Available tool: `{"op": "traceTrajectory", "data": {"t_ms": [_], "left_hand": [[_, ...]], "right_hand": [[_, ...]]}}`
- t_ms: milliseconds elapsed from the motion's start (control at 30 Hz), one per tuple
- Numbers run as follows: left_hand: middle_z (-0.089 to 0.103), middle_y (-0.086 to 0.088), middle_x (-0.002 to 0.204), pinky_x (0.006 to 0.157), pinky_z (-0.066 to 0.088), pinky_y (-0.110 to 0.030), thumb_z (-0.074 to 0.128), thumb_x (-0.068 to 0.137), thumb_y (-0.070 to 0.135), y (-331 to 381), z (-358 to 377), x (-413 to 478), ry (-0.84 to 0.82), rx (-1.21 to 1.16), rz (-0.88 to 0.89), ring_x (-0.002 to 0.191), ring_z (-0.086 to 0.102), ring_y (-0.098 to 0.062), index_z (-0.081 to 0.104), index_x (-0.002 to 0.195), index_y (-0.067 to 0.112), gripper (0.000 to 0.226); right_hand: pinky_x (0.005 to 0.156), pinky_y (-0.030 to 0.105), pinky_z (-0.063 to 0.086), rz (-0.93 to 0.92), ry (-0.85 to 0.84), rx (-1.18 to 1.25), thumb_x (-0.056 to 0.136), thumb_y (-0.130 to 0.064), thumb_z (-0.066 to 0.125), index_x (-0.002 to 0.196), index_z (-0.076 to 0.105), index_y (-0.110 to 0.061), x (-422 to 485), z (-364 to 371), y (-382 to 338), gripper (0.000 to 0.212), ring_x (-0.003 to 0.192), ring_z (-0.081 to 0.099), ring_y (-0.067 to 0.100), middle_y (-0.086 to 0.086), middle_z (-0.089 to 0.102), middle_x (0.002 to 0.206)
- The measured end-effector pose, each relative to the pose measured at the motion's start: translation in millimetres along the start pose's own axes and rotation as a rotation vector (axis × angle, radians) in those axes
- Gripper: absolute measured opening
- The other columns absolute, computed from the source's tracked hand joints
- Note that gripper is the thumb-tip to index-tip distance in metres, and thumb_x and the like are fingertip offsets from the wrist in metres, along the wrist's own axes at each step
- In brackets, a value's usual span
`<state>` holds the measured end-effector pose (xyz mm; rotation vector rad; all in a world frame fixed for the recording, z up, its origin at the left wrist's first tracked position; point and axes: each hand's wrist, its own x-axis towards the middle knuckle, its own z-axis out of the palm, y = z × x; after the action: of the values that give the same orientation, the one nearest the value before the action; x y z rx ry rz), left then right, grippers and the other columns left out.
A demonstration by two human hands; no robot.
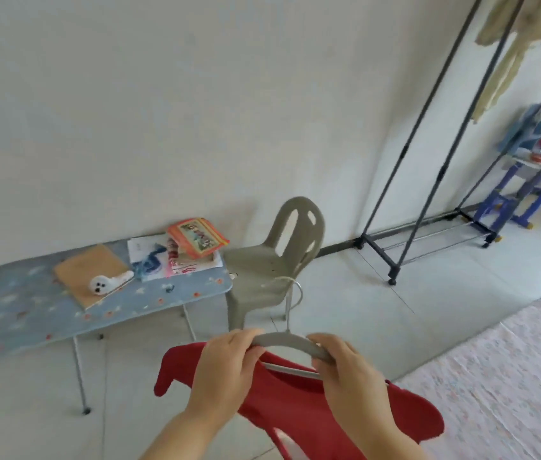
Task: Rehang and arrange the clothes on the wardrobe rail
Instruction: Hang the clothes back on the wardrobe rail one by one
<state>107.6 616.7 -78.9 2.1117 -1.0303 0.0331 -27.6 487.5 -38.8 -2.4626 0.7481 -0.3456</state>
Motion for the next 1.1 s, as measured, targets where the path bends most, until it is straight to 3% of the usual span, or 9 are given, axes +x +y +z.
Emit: {"op": "traceTrajectory", "data": {"t_ms": [67,167,300,500,633,767,867,933,1100], "left_hand": [[0.064,0.020,0.082,0.065,0.040,-0.007,0.054,0.082,0.032,-18.9,-57.8,-21.4,0.129,0.003,-0.063,0.083,0.057,-0.005,0.061,0.099,0.030,0.018],[0.063,0.024,0.083,0.065,0.043,-0.011,0.061,0.077,0.026,-50.7,-144.1,-58.1,0.330,0.049,-0.144,0.082,0.059,-0.004,0.059,0.102,0.031,0.026],[0.071,0.012,0.083,0.061,0.049,-0.019,0.072,0.074,0.019,-92.8,-239.8,-109.8,0.522,0.148,-0.242,0.071,0.063,-0.004,0.067,0.100,0.024,0.028],[0.067,0.012,0.081,0.063,0.052,-0.024,0.056,0.078,0.037,-146.8,-355.3,-186.5,0.794,0.344,-0.427,0.075,0.059,-0.004,0.067,0.102,0.025,0.029],[0.067,0.012,0.082,0.067,0.046,-0.014,0.053,0.079,0.041,-178.4,-417.8,-233.6,0.969,0.490,-0.565,0.085,0.053,-0.005,0.069,0.101,0.024,0.032],[0.067,0.012,0.094,0.075,0.034,-0.004,0.066,0.082,0.028,-205.1,-469.7,-277.1,1.077,0.562,-0.756,0.086,0.050,0.008,0.068,0.105,0.025,0.024],[0.062,0.017,0.100,0.082,0.032,-0.010,0.065,0.084,0.023,-215.4,-504.3,-300.3,1.144,0.607,-0.860,0.093,0.049,0.005,0.066,0.110,0.025,0.026],[0.059,0.018,0.099,0.080,0.031,-0.005,0.064,0.085,0.020,-220.4,-526.8,-315.3,1.175,0.668,-0.913,0.091,0.048,0.008,0.065,0.111,0.024,0.026],[0.055,0.020,0.100,0.083,0.030,0.004,0.062,0.086,0.018,-235.7,-569.9,-358.3,1.251,0.754,-1.018,0.094,0.044,0.012,0.063,0.115,0.023,0.029]], "right_hand": [[0.074,0.017,0.040,-0.124,-0.017,0.003,0.092,-0.024,0.052,0.122,0.048,-0.039,3.4,10.1,-53.1,0.034,0.086,0.050,0.001,-0.024,0.051,0.096],[0.071,0.018,0.046,-0.382,-0.040,0.000,0.092,-0.028,0.054,0.126,0.044,-0.044,5.9,33.8,-131.3,0.039,0.083,0.053,0.001,-0.023,0.052,0.098],[0.044,0.021,0.048,-0.741,-0.080,-0.042,0.085,-0.022,0.061,0.126,0.039,-0.042,3.9,79.4,-228.0,0.050,0.060,0.057,0.005,-0.018,0.054,0.083],[0.034,0.012,0.034,-1.118,-0.080,0.002,0.084,-0.034,0.048,0.124,0.043,-0.040,-0.8,154.4,-374.7,0.041,0.048,0.051,0.005,-0.012,0.058,0.076],[0.040,0.013,0.040,-1.365,-0.097,0.140,0.084,-0.035,0.044,0.121,0.049,-0.035,-8.5,210.8,-467.8,0.038,0.054,0.050,0.006,-0.011,0.060,0.075],[0.038,0.008,0.030,-1.507,-0.186,0.216,0.083,-0.035,0.041,0.123,0.046,-0.037,-24.1,263.5,-554.1,0.040,0.049,0.050,0.000,-0.012,0.056,0.073],[0.039,0.011,0.039,-1.618,-0.269,0.290,0.084,-0.034,0.043,0.125,0.043,-0.039,-36.6,298.3,-611.0,0.042,0.049,0.052,0.003,-0.011,0.055,0.072],[0.037,0.017,0.042,-1.695,-0.285,0.352,0.084,-0.033,0.046,0.125,0.043,-0.038,-46.1,316.6,-648.3,0.042,0.049,0.053,0.005,-0.012,0.056,0.074],[0.036,0.013,0.038,-1.841,-0.327,0.447,0.085,-0.034,0.041,0.122,0.047,-0.034,-80.5,354.7,-724.3,0.038,0.049,0.054,0.004,-0.012,0.058,0.073]]}}
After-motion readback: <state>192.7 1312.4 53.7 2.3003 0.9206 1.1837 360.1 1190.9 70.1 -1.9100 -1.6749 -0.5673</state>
